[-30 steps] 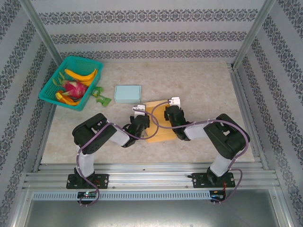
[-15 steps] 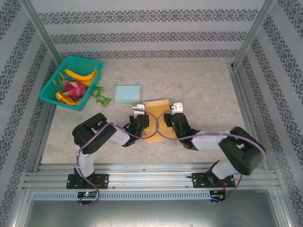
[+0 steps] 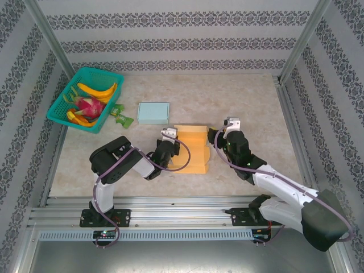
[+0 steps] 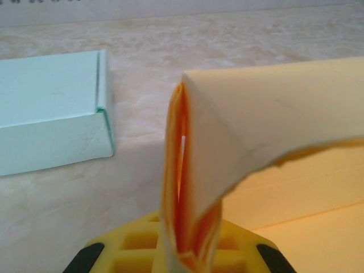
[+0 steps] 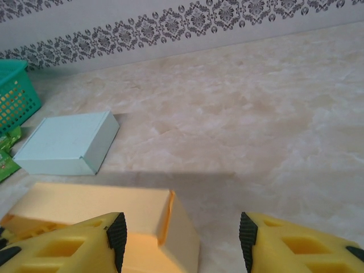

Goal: Fold the paper box

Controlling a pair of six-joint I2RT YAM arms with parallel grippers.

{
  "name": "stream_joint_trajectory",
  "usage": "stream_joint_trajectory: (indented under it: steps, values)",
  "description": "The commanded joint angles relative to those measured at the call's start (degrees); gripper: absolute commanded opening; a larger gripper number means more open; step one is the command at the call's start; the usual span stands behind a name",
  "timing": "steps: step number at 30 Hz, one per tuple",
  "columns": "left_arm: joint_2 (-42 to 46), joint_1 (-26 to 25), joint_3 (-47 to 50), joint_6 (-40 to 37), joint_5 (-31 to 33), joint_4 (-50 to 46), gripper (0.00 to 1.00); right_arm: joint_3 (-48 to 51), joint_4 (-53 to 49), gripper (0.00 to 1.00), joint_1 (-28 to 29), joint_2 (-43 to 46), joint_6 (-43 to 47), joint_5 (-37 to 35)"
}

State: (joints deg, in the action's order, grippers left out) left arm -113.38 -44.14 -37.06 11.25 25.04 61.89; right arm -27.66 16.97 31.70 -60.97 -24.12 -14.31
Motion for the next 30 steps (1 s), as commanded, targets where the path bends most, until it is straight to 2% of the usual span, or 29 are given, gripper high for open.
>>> stream_joint_trajectory:
  steps: [1,7,14,17,20,22,25,30]
  values:
    - [-2.52,-0.13,1.03,-4.59,-5.7,2.66,0.0,-2.79,-1.52,0.56,-0.68,-4.11,-1.89,4.98]
    - [-3.66,-1.29,-0.01,-7.11,-5.26,2.45,0.0,-4.86,2.36,0.57,-0.68,-11.78,-0.87,5.23]
    - [-3.71,-1.47,-0.81,-7.05,-4.87,1.18,0.03,-1.31,6.92,0.56,-0.59,-17.16,0.39,0.3]
    - [-2.72,-1.43,-1.27,-5.46,-3.93,-0.96,0.07,0.52,8.76,0.55,-0.35,-17.85,0.26,-0.75]
    - [-0.65,-1.43,-0.98,-3.91,-4.82,-2.77,0.24,1.24,9.1,0.55,0.62,-17.9,0.78,-2.91]
    - [1.62,-1.47,0.06,-2.71,-6.18,-2.99,0.31,1.38,9.1,0.55,1.4,-17.8,1.1,-4.58]
    - [4.98,-1.56,1.69,-1.52,-7.56,-4.3,0.36,1.46,8.96,0.55,1.95,-17.61,1.05,-5.78]
    - [8.97,-2.51,5.44,-0.46,-7.45,-4.41,0.37,1.29,8.69,0.55,2.1,-17.52,0.65,-6.61]
